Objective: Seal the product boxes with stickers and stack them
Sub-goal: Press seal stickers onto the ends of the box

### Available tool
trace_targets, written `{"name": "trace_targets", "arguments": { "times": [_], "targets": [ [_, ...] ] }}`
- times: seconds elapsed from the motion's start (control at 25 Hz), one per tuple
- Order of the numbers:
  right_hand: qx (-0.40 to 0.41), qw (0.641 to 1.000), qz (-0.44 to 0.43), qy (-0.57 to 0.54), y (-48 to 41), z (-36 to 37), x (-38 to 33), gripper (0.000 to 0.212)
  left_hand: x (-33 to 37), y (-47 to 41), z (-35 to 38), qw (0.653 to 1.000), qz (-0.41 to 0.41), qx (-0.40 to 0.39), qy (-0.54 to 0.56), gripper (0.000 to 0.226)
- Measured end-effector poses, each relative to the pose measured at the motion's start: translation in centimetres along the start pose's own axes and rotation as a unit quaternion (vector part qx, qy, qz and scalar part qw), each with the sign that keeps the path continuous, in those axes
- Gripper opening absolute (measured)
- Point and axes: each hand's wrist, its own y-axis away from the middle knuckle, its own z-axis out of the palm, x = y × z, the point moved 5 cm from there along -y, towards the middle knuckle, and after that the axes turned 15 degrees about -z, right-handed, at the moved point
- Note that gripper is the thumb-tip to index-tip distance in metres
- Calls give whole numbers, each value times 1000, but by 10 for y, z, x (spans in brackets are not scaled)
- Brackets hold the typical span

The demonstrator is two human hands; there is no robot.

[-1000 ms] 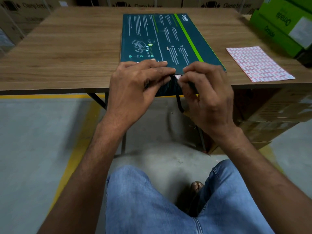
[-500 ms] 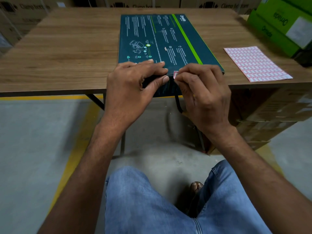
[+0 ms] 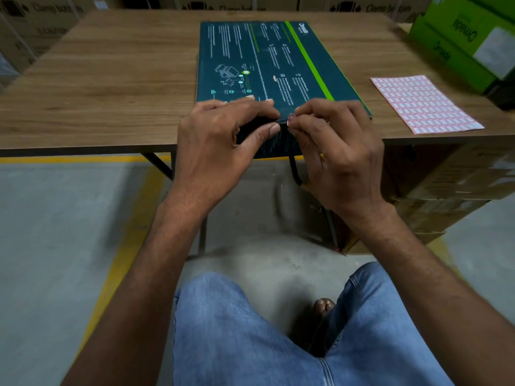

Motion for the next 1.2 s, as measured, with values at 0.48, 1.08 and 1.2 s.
{"name": "trace_targets", "arguments": {
  "times": [0.48,1.08,1.2],
  "targets": [
    [1,1000,-4,21,3,0,6,14,14,-8,-7,994,-99,-40,36,30],
    [36,995,57,-71,17,-4,8,14,9,-35,2,968,-211,-133,3,30],
    [69,976,172,-116,6,-6,15,19,8,-37,2,964,-217,-149,20,30]
  ]
}}
